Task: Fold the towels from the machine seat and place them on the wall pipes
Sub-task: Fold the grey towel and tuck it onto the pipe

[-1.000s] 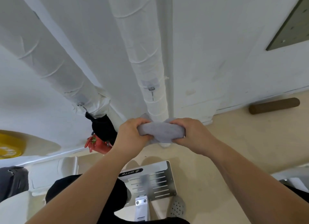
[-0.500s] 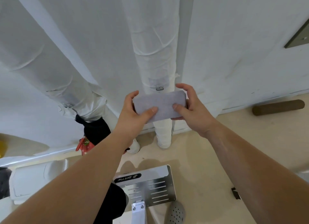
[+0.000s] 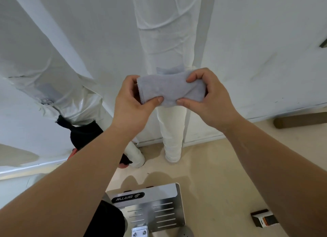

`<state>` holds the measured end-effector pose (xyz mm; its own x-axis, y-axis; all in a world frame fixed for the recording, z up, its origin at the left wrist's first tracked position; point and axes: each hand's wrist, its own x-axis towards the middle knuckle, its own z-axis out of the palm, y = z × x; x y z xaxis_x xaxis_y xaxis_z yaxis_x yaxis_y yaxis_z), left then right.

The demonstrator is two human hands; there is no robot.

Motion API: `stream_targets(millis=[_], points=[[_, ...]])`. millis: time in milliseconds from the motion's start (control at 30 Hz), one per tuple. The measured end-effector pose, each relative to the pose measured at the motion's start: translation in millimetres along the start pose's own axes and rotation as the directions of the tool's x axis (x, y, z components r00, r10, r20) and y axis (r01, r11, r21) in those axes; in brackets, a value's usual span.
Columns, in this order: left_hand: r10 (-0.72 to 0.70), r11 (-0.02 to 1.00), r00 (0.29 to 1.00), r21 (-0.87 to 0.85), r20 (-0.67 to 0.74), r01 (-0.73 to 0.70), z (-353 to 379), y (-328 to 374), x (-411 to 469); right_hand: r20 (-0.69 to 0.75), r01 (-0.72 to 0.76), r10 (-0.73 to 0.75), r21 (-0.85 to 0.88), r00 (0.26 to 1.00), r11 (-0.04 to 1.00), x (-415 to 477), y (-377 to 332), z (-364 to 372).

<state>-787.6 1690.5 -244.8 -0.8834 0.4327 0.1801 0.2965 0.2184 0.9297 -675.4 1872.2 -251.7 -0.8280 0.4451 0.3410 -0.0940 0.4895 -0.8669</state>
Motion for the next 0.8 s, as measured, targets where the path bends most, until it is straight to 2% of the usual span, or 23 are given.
stream_targets(millis=[167, 367, 600, 800], points=[[0.094, 0.996, 0.995, 0.01, 0.035, -0.094, 0.3, -18.3, 10.9, -0.034, 0.126, -0.128, -0.064, 0.991, 0.99, 6.7, 13.3, 10.7], [0.112, 0.993, 0.993, 0.037, 0.039, -0.113, 2.3, -24.2, 22.7, -0.025, 0.085, -0.087, -0.058, 0.996, 0.995, 11.8, 20.8, 14.2], [-0.006, 0.999, 0.992, 0.052, 0.129, -0.001, 7.7, -27.6, 19.4, 0.004, -0.005, 0.005, -0.029, 1.0, 1.0, 4.9, 25.9, 17.0], [-0.028, 0.993, 0.989, 0.121, 0.144, 0.01, 5.5, -18.1, 16.1, -0.001, 0.019, -0.019, -0.141, 1.0, 0.99, 3.8, 23.4, 18.2]])
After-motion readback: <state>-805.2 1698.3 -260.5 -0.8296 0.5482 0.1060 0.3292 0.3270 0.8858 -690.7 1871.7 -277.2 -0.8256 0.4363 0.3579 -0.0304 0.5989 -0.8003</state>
